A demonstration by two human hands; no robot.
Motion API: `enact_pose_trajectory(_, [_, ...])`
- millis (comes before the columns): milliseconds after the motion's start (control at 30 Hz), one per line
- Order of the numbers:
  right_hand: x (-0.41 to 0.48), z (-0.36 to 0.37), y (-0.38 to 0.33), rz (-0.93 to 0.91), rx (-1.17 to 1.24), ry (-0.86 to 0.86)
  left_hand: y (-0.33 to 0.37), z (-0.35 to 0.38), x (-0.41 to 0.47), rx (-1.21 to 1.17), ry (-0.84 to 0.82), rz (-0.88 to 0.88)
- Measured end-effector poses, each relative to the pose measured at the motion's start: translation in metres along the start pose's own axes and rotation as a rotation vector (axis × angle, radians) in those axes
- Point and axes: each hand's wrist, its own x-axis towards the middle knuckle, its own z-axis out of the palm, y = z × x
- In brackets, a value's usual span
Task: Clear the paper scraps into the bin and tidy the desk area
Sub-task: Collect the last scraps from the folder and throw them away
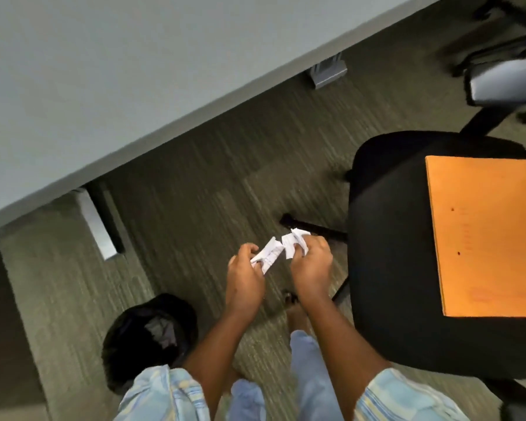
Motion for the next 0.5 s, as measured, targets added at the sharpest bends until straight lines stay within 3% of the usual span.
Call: enact_pose_trajectory(500, [-0.16,0.162,-0.002,-0.175,-0.237,-0.392,-0.206,-0.11,-0.07,-0.113,0.153,-0.298])
